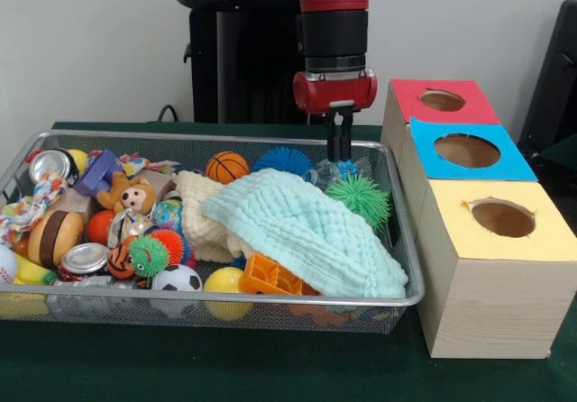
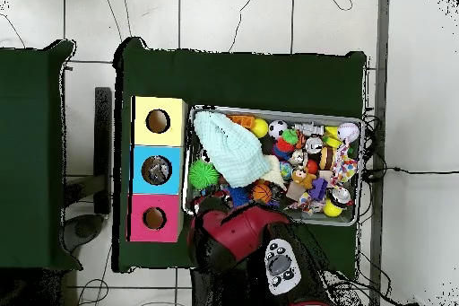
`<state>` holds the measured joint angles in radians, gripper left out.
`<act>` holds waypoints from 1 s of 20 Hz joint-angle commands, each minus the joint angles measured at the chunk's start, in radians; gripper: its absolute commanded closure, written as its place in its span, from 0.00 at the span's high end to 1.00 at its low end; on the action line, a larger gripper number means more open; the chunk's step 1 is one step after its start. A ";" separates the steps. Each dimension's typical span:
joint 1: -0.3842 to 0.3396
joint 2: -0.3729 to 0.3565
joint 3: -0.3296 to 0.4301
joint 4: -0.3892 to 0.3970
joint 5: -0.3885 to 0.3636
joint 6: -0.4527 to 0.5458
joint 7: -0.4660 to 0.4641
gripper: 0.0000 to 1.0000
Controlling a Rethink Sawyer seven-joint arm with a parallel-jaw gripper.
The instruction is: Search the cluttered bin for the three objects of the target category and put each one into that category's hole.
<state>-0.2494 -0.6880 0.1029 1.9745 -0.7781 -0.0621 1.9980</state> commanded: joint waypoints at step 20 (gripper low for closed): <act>0.068 0.183 -0.043 -0.108 -0.049 0.028 0.034 0.00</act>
<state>-0.1872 -0.5706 0.0528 1.9408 -0.7919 -0.0627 1.9980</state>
